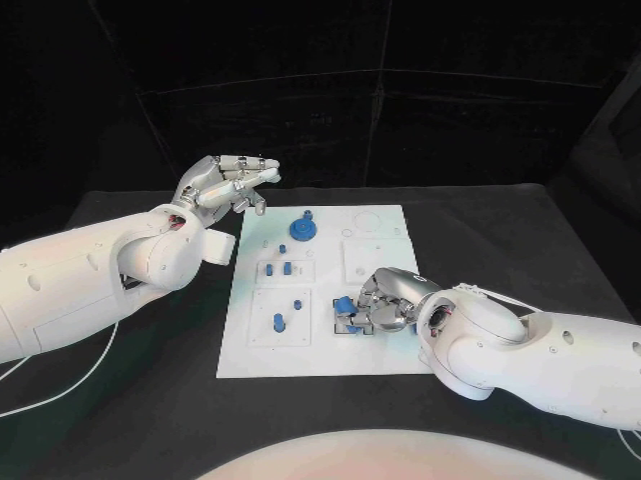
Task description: Assemble the parts on the task board
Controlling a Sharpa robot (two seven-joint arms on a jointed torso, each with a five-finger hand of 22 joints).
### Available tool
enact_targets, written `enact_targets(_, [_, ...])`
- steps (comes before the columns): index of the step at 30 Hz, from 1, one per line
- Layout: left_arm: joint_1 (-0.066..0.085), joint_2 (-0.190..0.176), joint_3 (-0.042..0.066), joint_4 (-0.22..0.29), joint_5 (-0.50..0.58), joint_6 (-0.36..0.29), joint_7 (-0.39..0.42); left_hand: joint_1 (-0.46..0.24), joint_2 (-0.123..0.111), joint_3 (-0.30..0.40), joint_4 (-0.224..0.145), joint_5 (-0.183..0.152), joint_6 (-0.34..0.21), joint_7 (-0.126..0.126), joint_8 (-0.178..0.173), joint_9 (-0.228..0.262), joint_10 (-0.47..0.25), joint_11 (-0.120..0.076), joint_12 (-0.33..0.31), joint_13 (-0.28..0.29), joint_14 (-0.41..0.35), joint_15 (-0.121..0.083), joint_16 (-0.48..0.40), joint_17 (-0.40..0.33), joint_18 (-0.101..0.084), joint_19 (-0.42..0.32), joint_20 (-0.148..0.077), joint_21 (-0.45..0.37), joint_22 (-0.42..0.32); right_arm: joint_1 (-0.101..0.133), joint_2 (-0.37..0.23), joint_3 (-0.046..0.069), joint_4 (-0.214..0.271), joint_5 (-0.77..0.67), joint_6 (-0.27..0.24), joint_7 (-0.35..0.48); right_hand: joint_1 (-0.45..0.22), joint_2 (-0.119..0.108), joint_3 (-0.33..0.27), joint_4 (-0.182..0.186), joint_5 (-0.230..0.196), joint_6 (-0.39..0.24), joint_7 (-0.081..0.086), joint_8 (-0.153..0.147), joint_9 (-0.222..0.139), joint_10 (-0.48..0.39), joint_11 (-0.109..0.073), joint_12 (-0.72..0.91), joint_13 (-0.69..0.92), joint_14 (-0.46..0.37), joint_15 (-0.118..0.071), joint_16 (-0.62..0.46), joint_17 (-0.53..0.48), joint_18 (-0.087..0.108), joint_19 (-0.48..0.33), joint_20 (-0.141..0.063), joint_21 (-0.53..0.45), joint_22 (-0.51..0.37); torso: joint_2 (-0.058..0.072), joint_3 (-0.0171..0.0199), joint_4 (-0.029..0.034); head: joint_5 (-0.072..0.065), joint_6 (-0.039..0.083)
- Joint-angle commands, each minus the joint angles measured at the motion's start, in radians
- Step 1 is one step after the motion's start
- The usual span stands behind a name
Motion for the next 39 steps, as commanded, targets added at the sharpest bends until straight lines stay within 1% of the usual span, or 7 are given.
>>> enact_targets(1, [0.001,0.000,0.001,0.003,0.003,0.006,0.004,0.002,0.002,-0.005,-0.002,0.003,0.000,0.002,0.002,-0.001,-0.004,0.000,0.005,0.001,-0.005,0.000,0.000,-0.002,0.007,-0.004,-0.002,-0.003,-0.001,0.002,0.003,0.000,-0.001,-0.022,0.017,-0.021,-0.015,0.006,-0.012,-0.002,-0.017,0.070,-0.066,0.008,0.039,0.010,-0.012,-0.008,0.047,0.087,-0.008,0.005,0.163,-0.012,-0.001,-0.009,0.004,0.002,0.000,0.0005,-0.0008,0.001,0.000])
enact_targets(5, [0.001,0.000,0.001,0.003,0.003,0.005,0.004,0.002,0.002,-0.005,-0.002,0.003,0.000,0.002,0.002,-0.001,-0.004,0.000,0.005,0.001,-0.005,0.000,0.000,-0.002,0.007,-0.004,-0.002,-0.003,-0.001,0.002,0.007,0.000,-0.005,-0.032,0.008,-0.023,-0.040,0.012,-0.031,-0.002,-0.076,0.069,-0.067,0.010,0.049,0.010,-0.014,-0.013,0.046,0.087,-0.009,0.005,0.163,-0.012,-0.001,-0.011,0.004,0.003,0.000,0.0005,-0.0006,0.001,0.000])
enact_targets(11, [0.001,0.000,0.001,0.003,0.003,0.005,0.004,0.002,0.002,-0.005,-0.002,0.003,0.000,0.002,0.002,-0.001,-0.004,0.000,0.005,0.001,-0.005,0.000,0.000,-0.002,0.007,-0.004,-0.002,-0.003,-0.001,0.002,0.011,0.000,-0.011,-0.050,-0.023,-0.025,-0.132,0.007,-0.096,-0.001,-0.282,0.058,-0.064,0.011,0.067,0.004,-0.011,-0.034,0.035,0.084,-0.007,-0.003,0.149,-0.013,0.000,-0.010,0.004,0.005,0.000,0.0006,-0.0004,0.001,0.001])
enact_targets(15, [0.001,-0.001,0.001,0.003,0.003,0.006,0.004,0.002,0.002,-0.005,-0.002,0.003,0.000,0.002,0.002,-0.001,-0.004,0.000,0.005,0.001,-0.005,0.000,0.000,-0.002,0.007,-0.004,-0.002,-0.003,-0.001,0.002,0.011,0.000,-0.013,-0.064,-0.040,-0.026,-0.203,-0.012,-0.119,0.001,-0.357,0.050,-0.061,0.009,0.077,-0.002,-0.009,-0.049,0.027,0.082,-0.005,-0.006,0.143,-0.012,-0.002,-0.009,0.001,0.001,0.000,0.0007,-0.0009,0.000,0.001])
enact_targets(23, [0.001,-0.001,0.001,0.002,0.003,0.006,0.004,0.002,0.002,-0.005,-0.002,0.003,0.000,0.002,0.002,-0.001,-0.004,0.000,0.005,0.001,-0.005,0.000,0.000,-0.002,0.007,-0.004,-0.002,-0.003,-0.001,0.002,0.010,0.000,-0.010,-0.085,-0.046,-0.025,-0.229,-0.033,-0.104,-0.001,-0.358,0.045,-0.060,0.008,0.085,-0.005,-0.007,-0.059,0.023,0.081,-0.004,-0.009,0.138,-0.011,-0.004,-0.007,-0.001,-0.001,-0.001,0.0017,-0.0014,0.001,0.003])
enact_targets(30, [0.001,-0.001,0.001,0.001,0.003,0.007,0.003,0.003,0.002,-0.006,-0.002,0.003,-0.002,0.002,0.002,-0.002,-0.006,0.000,0.006,0.001,-0.006,0.000,0.001,-0.002,0.007,-0.004,-0.001,-0.003,-0.001,0.002,0.002,0.000,0.009,-0.088,-0.030,-0.012,-0.076,-0.039,-0.056,-0.040,-0.325,0.041,-0.060,0.008,0.100,-0.002,-0.007,-0.059,0.030,0.082,-0.003,-0.009,0.141,-0.012,-0.002,-0.006,0.000,0.005,0.000,0.0025,-0.0011,0.003,0.000])
enact_targets(39, [0.001,0.000,0.000,-0.001,0.003,0.008,0.003,0.004,0.003,-0.006,-0.002,0.003,-0.003,0.002,0.002,-0.002,-0.007,0.000,0.007,0.001,-0.006,0.000,0.001,-0.002,0.007,-0.004,-0.001,-0.003,-0.001,0.001,-0.013,0.000,0.026,-0.089,-0.021,-0.006,0.010,-0.039,-0.045,-0.076,-0.324,0.041,-0.060,0.008,0.110,0.001,-0.007,-0.057,0.037,0.084,-0.003,-0.007,0.147,-0.014,0.001,-0.006,0.003,0.013,0.000,0.0020,-0.0022,0.004,-0.001])
